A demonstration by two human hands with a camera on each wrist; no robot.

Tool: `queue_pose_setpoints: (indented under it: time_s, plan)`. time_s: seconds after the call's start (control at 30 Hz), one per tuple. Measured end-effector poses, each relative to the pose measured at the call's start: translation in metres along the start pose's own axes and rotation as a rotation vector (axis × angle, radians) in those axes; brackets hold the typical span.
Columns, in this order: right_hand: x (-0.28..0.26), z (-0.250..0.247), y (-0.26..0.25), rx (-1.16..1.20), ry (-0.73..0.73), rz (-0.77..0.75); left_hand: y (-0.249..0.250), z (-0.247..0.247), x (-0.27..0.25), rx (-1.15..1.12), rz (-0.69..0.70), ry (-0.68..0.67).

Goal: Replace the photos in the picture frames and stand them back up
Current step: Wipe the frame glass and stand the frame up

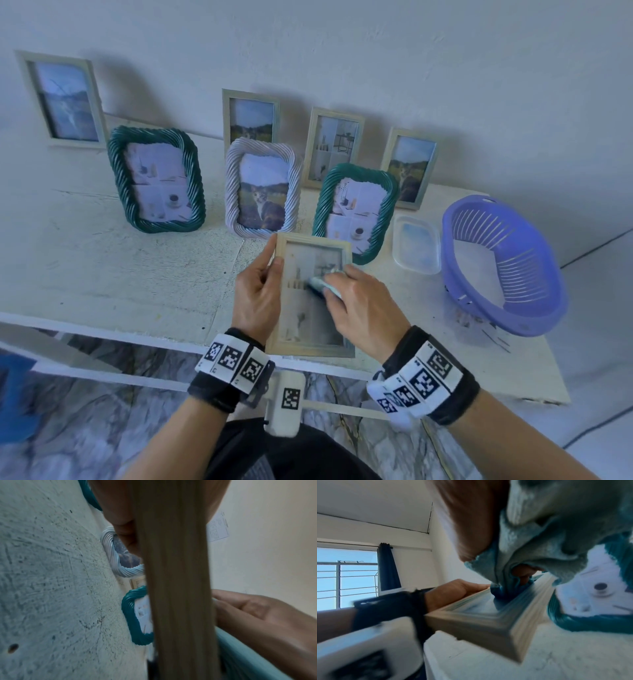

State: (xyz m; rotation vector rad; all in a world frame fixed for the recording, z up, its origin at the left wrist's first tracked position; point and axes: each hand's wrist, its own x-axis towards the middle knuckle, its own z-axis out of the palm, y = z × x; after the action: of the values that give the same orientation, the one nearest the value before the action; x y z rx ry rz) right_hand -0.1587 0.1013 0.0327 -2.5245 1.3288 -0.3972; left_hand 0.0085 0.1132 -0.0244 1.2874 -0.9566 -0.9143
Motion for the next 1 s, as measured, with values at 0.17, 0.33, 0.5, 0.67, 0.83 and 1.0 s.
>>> queue_pose_setpoints:
  time_s: [0.17, 0.33, 0.5, 0.67, 0.83, 1.0]
  plan:
    - [-0.033, 0.018, -0.015, 0.141, -0.12, -0.02, -0.005, -0.009, 0.011, 0.046, -0.027, 0.035]
    - [-0.038, 0.017, -0.01, 0.237, -0.154, 0.001, -0.013, -0.013, 0.012, 0.143, -0.04, 0.007]
    - [-0.039, -0.011, 0.012, 0.319, -0.018, -0.012, -0.014, -0.025, 0.021, 0.145, -0.092, 0.017]
    - [-0.027, -0.019, 0.059, 0.095, 0.095, 0.121, -0.012, -0.032, 0.021, 0.156, -0.072, 0.026]
    - [0.009, -0.012, 0.11, -0.184, 0.021, 0.382, -0.018, -0.03, 0.016, 0.166, -0.056, 0.005]
    - [0.054, -0.007, 0.14, -0.236, -0.032, 0.564, -0.019, -0.034, 0.02, 0.131, -0.074, -0.007]
